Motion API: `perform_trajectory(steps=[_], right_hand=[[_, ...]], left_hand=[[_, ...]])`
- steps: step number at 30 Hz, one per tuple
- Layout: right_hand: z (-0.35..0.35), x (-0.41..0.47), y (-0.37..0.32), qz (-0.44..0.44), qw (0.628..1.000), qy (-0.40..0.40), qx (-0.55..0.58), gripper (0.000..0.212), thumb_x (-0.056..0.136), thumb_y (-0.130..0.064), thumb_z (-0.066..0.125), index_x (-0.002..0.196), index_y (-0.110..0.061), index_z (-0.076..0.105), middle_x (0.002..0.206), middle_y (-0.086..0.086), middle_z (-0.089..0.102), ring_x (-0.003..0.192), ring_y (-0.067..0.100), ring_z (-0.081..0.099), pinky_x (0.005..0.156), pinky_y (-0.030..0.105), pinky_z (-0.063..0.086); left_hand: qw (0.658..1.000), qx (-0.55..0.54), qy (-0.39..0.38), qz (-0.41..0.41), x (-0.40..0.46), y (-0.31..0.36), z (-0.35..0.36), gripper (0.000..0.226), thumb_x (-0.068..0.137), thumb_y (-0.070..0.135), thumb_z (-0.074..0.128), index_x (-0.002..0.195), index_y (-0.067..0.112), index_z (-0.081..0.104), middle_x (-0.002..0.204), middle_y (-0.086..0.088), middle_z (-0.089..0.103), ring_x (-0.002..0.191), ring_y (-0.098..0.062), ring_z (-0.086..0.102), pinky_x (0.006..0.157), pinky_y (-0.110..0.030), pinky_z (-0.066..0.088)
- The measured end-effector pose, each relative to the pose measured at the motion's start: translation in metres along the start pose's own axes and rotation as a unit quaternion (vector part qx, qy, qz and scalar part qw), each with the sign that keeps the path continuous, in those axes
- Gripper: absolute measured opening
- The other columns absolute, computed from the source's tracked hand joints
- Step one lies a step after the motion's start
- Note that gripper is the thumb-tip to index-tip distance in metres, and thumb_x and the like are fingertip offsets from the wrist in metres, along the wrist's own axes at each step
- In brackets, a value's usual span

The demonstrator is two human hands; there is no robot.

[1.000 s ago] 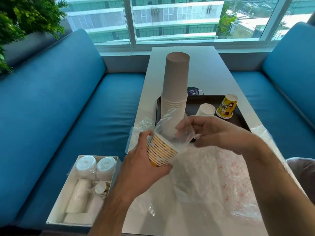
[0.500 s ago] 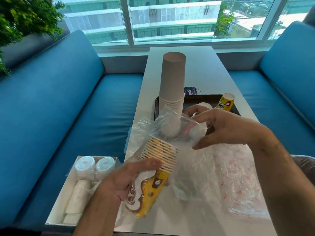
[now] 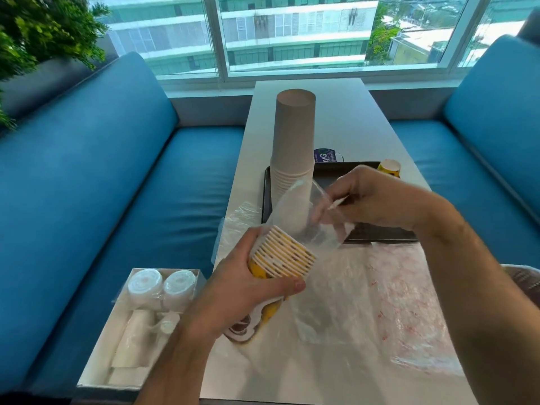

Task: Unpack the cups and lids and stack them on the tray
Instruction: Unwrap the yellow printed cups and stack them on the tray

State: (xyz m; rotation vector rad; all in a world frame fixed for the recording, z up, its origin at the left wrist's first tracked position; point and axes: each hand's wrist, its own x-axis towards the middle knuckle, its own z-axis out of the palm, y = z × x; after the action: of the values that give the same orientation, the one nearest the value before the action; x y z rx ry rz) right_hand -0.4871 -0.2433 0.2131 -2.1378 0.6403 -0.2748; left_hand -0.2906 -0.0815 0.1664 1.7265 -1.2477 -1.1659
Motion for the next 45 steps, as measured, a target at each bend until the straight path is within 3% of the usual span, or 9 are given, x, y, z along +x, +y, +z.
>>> perform_trajectory(steps=[6,14,18,23,29,32,35,38,45], right_hand=[[0.016,0.006,-0.004,0.022,0.995,-0.084,0.039,0.018,0.083,-0.02,0.077,0.1,-0.017,0.08,0.081,-0.015,0.076,0.071,0.012,0.069,0.067,0.026,0.056],[0.022,0.01,0.005,-0.009,0.997,-0.045,0.056,0.032,0.076,-0.032,0.076,0.101,-0.014,0.081,0.091,-0.006,0.078,0.085,0.014,0.074,0.079,0.023,0.059],[0.016,0.006,0.013,0.013,0.994,-0.012,0.108,0.025,0.083,-0.019,0.076,0.105,-0.009,0.079,0.097,-0.001,0.078,0.093,0.019,0.074,0.093,0.036,0.059],[0.023,0.008,0.013,0.018,0.994,-0.027,0.104,0.032,0.079,-0.029,0.076,0.109,-0.017,0.077,0.105,-0.004,0.076,0.102,0.02,0.071,0.097,0.041,0.057],[0.02,0.0,0.042,0.005,0.972,0.141,0.19,0.041,0.071,-0.039,0.086,0.083,-0.002,0.074,0.119,-0.002,0.061,0.115,0.028,0.059,0.101,0.064,0.045],[0.021,-0.006,0.055,0.026,0.951,0.153,0.269,0.059,0.065,-0.041,0.089,0.094,0.007,0.072,0.13,-0.005,0.066,0.121,0.024,0.063,0.106,0.056,0.047],[0.024,-0.012,0.065,0.056,0.917,0.151,0.364,0.05,0.052,-0.046,0.094,0.088,-0.015,0.077,0.109,0.008,0.076,0.105,0.028,0.072,0.082,0.034,0.061],[0.03,-0.016,0.077,0.078,0.884,0.14,0.439,0.075,0.045,-0.035,0.1,0.1,-0.013,0.054,0.107,0.011,0.073,0.102,0.035,0.072,0.073,0.036,0.063],[0.033,-0.022,0.086,0.136,0.926,0.1,0.339,0.089,0.062,-0.018,0.092,0.139,-0.024,0.049,0.129,0.004,0.067,0.119,0.026,0.065,0.105,0.051,0.05]], left_hand=[[0.992,0.102,0.064,0.041,0.001,0.006,0.003,0.084,0.068,0.049,0.087,0.13,0.058,0.03,0.103,0.033,0.047,0.089,0.009,0.052,0.058,-0.002,0.042],[0.989,0.13,0.065,0.036,0.007,0.005,0.006,0.079,0.07,0.055,0.084,0.122,0.06,0.025,0.101,0.034,0.042,0.091,0.006,0.05,0.066,-0.007,0.04],[0.989,0.128,0.072,0.034,0.009,0.001,0.007,0.076,0.07,0.056,0.083,0.119,0.061,0.025,0.1,0.031,0.049,0.088,0.006,0.055,0.064,-0.007,0.042],[0.99,0.114,0.072,0.037,0.014,0.0,0.013,0.08,0.069,0.055,0.084,0.122,0.062,0.024,0.104,0.032,0.048,0.093,0.005,0.054,0.071,-0.011,0.045],[0.995,0.044,0.091,0.021,0.021,-0.002,0.014,0.075,0.07,0.05,0.084,0.121,0.058,0.029,0.103,0.036,0.045,0.091,0.011,0.05,0.056,-0.004,0.043],[0.992,-0.013,0.123,0.018,0.025,-0.006,0.015,0.075,0.07,0.047,0.084,0.127,0.054,0.036,0.11,0.03,0.051,0.096,0.008,0.053,0.059,-0.004,0.045],[0.986,-0.069,0.153,0.021,0.03,-0.004,0.019,0.088,0.062,0.054,0.081,0.139,0.045,0.039,0.123,0.016,0.058,0.105,-0.001,0.06,0.068,-0.009,0.046],[0.979,-0.106,0.173,0.018,0.037,-0.001,0.026,0.084,0.056,0.058,0.077,0.131,0.047,0.041,0.119,0.019,0.059,0.104,-0.002,0.061,0.071,-0.012,0.046],[0.979,-0.132,0.152,0.015,0.055,0.006,0.048,0.083,0.05,0.066,0.077,0.124,0.058,0.042,0.119,0.02,0.062,0.109,-0.006,0.062,0.09,-0.028,0.052]])
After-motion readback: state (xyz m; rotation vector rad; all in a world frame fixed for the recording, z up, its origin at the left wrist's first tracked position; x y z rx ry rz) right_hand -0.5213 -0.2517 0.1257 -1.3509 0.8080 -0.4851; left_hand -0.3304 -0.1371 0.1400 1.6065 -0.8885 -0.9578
